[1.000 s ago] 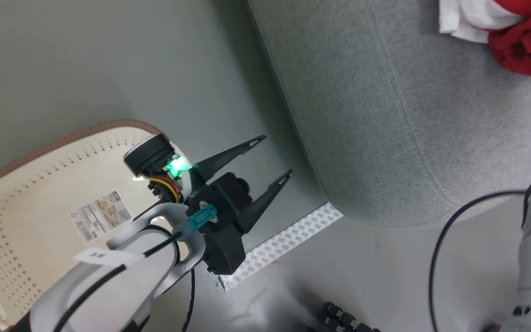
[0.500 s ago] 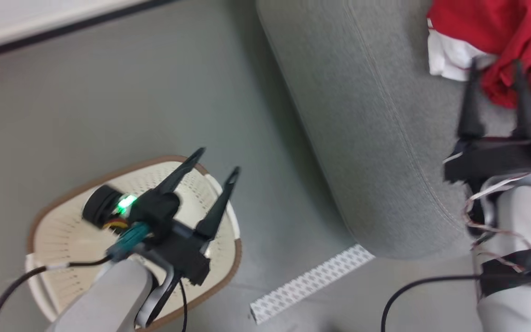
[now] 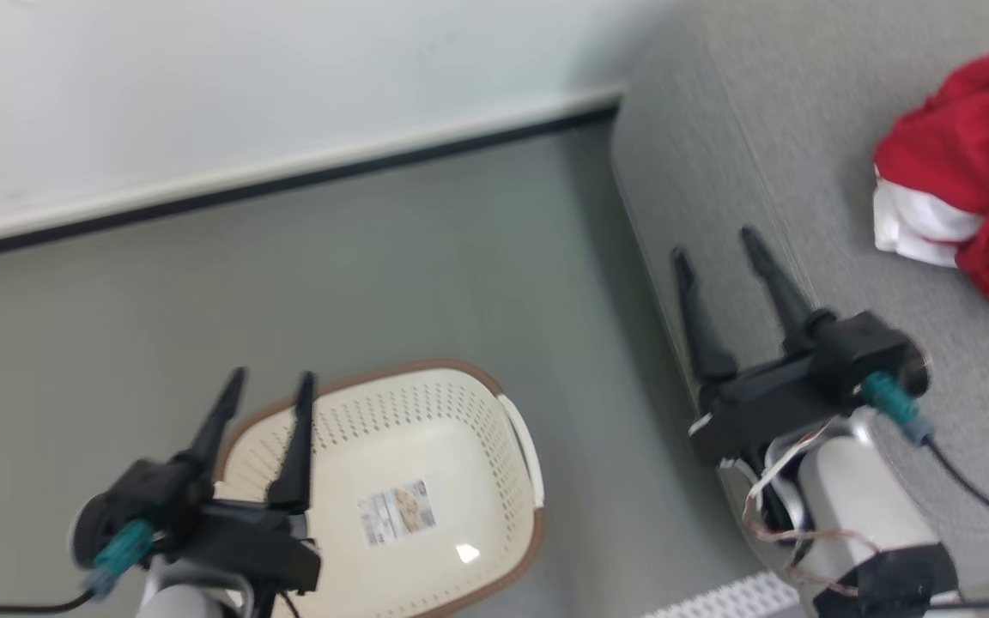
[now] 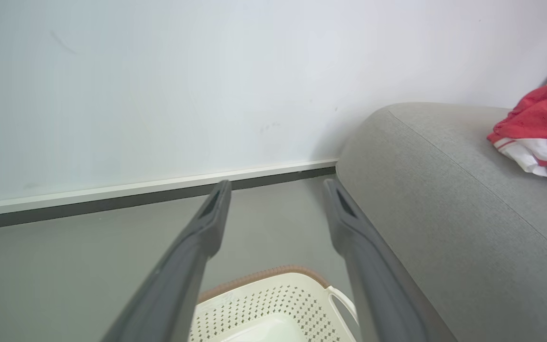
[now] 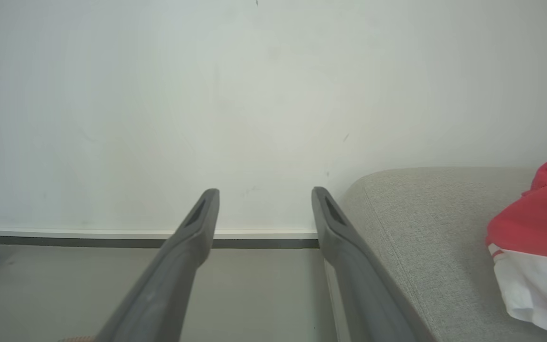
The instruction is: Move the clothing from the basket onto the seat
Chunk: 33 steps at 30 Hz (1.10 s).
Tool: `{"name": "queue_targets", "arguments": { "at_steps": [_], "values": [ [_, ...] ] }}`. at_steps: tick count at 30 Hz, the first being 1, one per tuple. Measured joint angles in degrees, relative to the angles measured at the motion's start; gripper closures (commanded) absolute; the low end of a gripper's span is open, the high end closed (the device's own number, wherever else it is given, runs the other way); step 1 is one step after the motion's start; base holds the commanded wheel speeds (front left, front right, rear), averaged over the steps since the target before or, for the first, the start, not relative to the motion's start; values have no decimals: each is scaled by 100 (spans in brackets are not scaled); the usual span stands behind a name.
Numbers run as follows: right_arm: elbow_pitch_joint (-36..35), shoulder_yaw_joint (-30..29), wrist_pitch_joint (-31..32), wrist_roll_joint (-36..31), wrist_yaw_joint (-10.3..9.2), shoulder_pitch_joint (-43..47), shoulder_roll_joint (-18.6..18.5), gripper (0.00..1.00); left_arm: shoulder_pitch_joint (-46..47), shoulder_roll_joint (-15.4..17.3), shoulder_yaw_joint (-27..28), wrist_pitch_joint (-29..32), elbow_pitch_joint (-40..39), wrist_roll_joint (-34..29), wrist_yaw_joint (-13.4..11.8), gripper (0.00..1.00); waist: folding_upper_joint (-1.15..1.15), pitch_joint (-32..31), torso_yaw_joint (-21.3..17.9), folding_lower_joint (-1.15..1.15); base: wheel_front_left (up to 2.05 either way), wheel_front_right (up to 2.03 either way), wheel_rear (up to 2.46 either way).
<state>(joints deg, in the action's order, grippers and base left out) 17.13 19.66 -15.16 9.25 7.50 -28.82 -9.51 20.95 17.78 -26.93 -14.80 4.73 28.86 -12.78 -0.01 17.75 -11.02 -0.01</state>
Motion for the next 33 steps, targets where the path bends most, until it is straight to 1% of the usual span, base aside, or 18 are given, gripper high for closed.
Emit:
{"name": "queue_targets", "arguments": {
  "at_steps": [1, 2, 3, 7, 9, 10, 13, 17, 20, 23, 27, 30, 33],
  "values": [
    [0, 0, 0, 0, 0, 0, 0, 0, 0, 0, 0, 0, 0, 0, 0, 0, 0, 0, 0, 0, 0, 0, 0],
    [-99, 185, 0, 96, 0, 169, -11, 0, -232, -63, 349, -13, -183, -53, -43, 0, 0, -186, 123, 0, 0, 0, 0],
    [-99, 185, 0, 96, 0, 169, -11, 0, -232, -63, 349, -13, -183, -53, -43, 0, 0, -186, 123, 0, 0, 0, 0],
    [-236, 439, 1, 249, 0, 562, -54, 0, -836, -198, 884, -13, -422, -310, -9, 0, 0, -579, 331, 0, 0, 0, 0],
    [-309, 444, 0, 298, 0, 735, -92, 0, -1128, -293, 1179, -13, -516, -421, 16, 0, 0, -782, 421, 0, 0, 0, 0],
    [-354, 447, 0, 302, 0, 909, -126, 0, -1445, -381, 1425, -13, -622, -532, 55, 0, 0, -985, 500, 0, 0, 0, 0],
    [-509, 394, 0, 299, 0, 1188, -162, 0, -1930, -554, 1714, -13, -784, -742, 68, 0, 0, -1275, 604, 0, 0, 0, 0],
    [-831, 155, -1, 226, 0, 1536, -157, 0, -2332, -651, 2059, -13, -1068, -1112, 138, 0, 0, -1595, 726, 0, 0, 0, 0],
    [-1050, -64, 0, 115, 0, 1862, -68, 0, -2575, -678, 2210, -13, -1244, -1399, 322, 0, 0, -1791, 789, 0, 0, 0, 0],
    [-1181, -204, 0, 22, 0, 2199, 23, 0, -2808, -784, 2337, -13, -1279, -1511, 505, 0, 0, -1961, 820, 0, 0, 0, 0],
    [-1245, -310, 0, -15, 0, 2595, 83, 0, -3035, -931, 2485, -13, -1258, -1660, 688, 0, 0, -2156, 818, 0, 0, 0, 0],
    [-1259, -265, 0, -16, 0, 2748, 83, 0, -3143, -1000, 2559, -13, -1209, -1753, 829, 0, 0, -2264, 785, 0, 0, 0, 0],
    [-1241, -163, 0, -16, 0, 2869, 52, 0, -3262, -1045, 2582, -14, -1055, -1808, 1024, 0, 1, -2335, 734, 1, 0, 0, 0]
  ]
}}
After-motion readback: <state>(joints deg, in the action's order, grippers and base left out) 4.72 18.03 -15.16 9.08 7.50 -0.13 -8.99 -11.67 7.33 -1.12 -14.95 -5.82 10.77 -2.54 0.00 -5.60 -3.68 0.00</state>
